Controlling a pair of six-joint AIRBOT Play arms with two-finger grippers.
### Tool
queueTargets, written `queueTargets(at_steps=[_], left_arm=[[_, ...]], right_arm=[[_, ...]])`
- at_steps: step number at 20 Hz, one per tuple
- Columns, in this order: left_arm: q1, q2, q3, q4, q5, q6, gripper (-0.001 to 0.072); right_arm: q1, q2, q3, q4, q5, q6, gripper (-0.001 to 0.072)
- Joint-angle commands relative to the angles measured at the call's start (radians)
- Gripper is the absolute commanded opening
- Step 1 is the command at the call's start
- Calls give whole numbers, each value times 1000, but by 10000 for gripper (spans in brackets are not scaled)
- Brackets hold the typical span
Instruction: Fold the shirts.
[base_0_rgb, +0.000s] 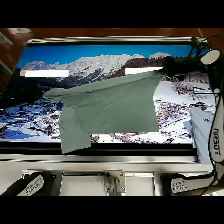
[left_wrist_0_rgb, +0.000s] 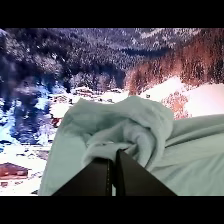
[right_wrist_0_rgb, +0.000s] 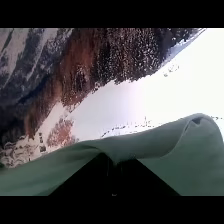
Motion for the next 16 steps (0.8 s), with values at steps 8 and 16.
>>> queueTargets(at_steps=[8, 16], left_arm=[[35, -286, 98, -42, -142, -20, 681], [189, -317, 73, 211, -390, -166, 663]], right_arm=[[-60, -118, 42, 55, 119, -86, 663], [-179, -69, -137, -166, 552, -168, 661]])
